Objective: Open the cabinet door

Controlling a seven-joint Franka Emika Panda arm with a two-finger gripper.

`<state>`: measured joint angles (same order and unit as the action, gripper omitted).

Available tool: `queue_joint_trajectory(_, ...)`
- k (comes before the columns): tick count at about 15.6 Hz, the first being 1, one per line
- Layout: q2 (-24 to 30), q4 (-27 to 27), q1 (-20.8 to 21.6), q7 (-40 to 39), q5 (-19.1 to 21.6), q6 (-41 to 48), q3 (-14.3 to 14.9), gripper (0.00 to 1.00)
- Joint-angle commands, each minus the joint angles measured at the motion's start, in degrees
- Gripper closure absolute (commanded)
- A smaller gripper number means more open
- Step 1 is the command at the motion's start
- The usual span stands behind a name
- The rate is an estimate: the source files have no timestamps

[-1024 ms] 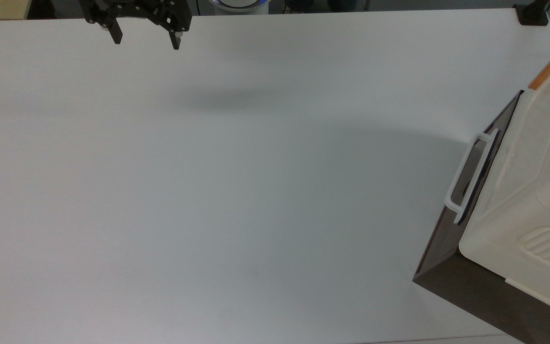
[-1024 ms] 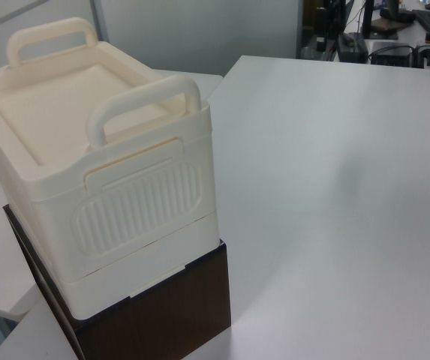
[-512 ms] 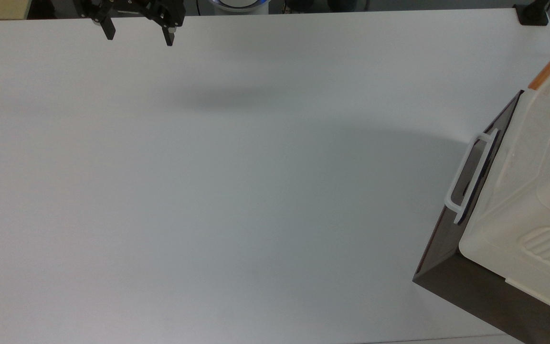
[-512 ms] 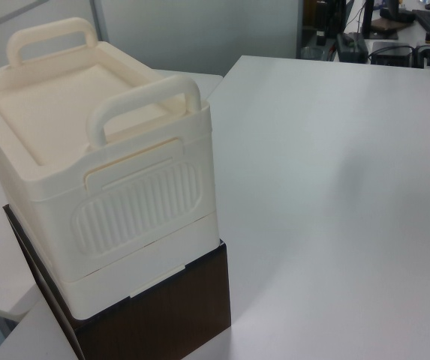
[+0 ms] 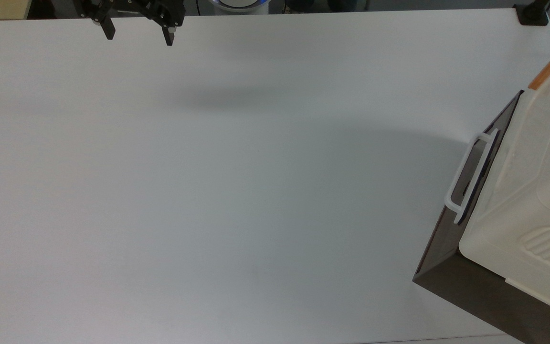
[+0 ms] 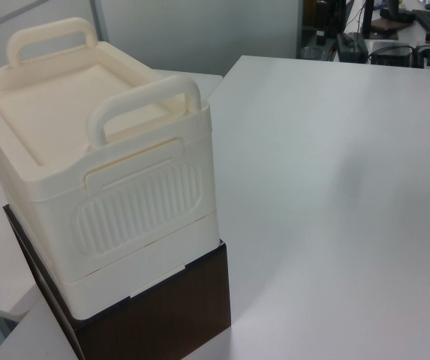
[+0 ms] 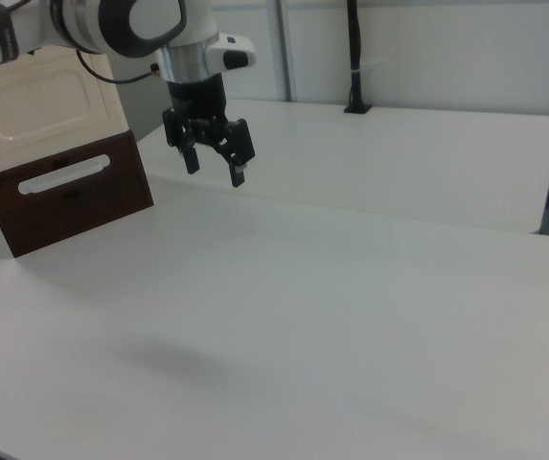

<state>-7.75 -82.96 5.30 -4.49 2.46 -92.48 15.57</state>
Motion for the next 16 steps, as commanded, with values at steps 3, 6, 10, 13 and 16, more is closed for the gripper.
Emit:
queue_joint_trajectory(3,-0.2,-0.9,0.3,-0.5,-0.6,-1.4,0.1,0.00)
queue_joint_trajectory(6,-1.2,-0.8,0.4,-1.2,-0.8,-1.4,0.1,0.00)
queue_joint_trajectory(10,-1.3,-0.8,0.5,-1.5,-0.8,-1.3,0.0,0.00)
queue_joint_trajectory(13,-1.0,-0.8,2.6,-3.8,-0.5,-1.3,-0.7,0.00)
queue_joint_trajectory(16,-0.9,-0.8,6.0,-9.3,0.3,-0.8,-0.7,0.00)
